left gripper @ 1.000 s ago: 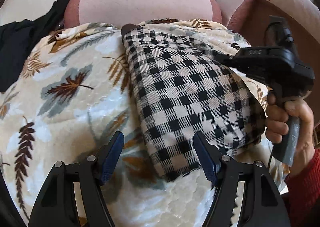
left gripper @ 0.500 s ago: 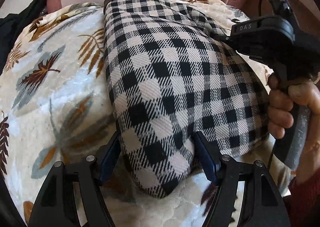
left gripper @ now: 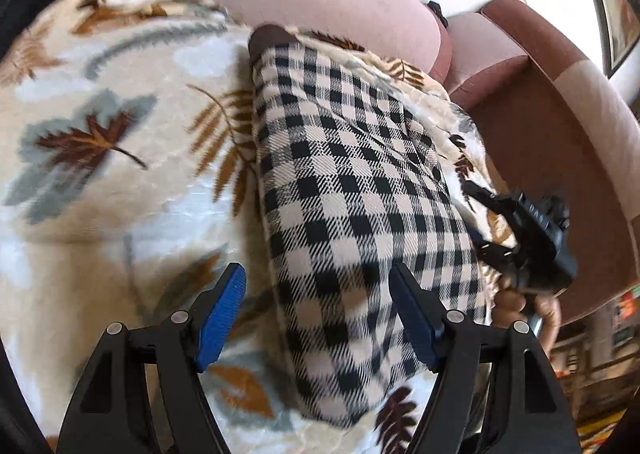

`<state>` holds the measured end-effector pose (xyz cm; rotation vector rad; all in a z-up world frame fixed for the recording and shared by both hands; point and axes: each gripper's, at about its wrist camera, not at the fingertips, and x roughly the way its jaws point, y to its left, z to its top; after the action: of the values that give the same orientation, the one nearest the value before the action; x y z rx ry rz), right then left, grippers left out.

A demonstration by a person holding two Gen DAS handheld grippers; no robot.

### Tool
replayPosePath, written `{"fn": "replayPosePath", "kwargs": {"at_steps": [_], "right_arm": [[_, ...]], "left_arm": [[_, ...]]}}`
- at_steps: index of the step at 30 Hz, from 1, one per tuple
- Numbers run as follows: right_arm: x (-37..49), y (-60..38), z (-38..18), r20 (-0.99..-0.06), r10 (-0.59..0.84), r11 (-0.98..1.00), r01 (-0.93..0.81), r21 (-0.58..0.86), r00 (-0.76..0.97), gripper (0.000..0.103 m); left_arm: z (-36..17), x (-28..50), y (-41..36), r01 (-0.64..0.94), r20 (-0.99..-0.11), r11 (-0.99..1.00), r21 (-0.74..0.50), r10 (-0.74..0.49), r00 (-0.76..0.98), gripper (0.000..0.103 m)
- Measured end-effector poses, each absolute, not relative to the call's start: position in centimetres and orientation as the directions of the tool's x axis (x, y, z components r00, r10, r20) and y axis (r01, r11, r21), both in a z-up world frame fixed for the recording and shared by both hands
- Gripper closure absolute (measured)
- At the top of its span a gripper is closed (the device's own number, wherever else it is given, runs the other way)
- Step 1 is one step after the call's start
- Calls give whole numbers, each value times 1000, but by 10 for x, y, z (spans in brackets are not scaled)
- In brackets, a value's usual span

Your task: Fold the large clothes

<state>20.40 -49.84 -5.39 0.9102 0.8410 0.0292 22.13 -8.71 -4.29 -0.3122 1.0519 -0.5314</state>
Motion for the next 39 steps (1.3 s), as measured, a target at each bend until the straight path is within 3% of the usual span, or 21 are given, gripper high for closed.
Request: {"fn": "replayPosePath", "kwargs": {"at_steps": [3, 4, 7, 10, 11, 12, 13, 15, 18, 23, 29, 35, 39], "right_arm": [[213, -493, -70, -604, 429, 590, 298, 751, 672, 28], [215, -488, -71, -605, 429, 602, 287, 745, 671, 28], [225, -470, -67, -609, 454, 647, 229, 727, 650, 22], [233, -446, -67, -646, 450, 714, 186, 675, 617, 21], [235, -439, -67, -655, 454, 732, 167, 661, 604, 26], [239, -430, -67, -666, 464, 738, 160, 655, 584, 38], [241, -428, -68, -663, 470, 731, 164, 662, 582, 43], [245, -422, -63, -644, 481, 719, 153, 678, 595, 60], [249, -408, -46, -604, 504, 711, 100, 696, 617, 67], [256, -386, -24, -530, 558, 686, 5, 727, 638, 67], [256, -405, -50, -677, 402, 752, 200, 628, 616, 65], [235, -428, -12, -560, 388, 697, 164, 698, 732, 65], [246, -396, -11, -564, 469, 711, 89, 698, 680, 65]], "left_arm": [[-50, 233, -101, 288, -722, 797, -531, -604, 337, 29], [-53, 237, -108, 297, -726, 796, -528, -604, 328, 23], [-62, 246, -124, 317, -747, 816, -483, -573, 337, 17], [-77, 254, -135, 295, -786, 838, -460, -538, 303, 18], [-78, 254, -136, 290, -792, 842, -456, -532, 299, 22], [-75, 253, -135, 282, -793, 847, -450, -525, 310, 34], [-71, 252, -134, 282, -789, 847, -450, -525, 318, 47], [-58, 248, -130, 304, -785, 851, -428, -517, 343, 62], [-34, 243, -119, 324, -770, 859, -395, -502, 392, 68], [-9, 239, -99, 341, -755, 879, -333, -465, 462, 67], [-44, 231, -96, 276, -831, 932, -235, -340, 440, 54], [-45, 190, -68, 251, -799, 924, -290, -378, 467, 48], [-40, 158, -50, 224, -772, 936, -270, -350, 531, 39]]}}
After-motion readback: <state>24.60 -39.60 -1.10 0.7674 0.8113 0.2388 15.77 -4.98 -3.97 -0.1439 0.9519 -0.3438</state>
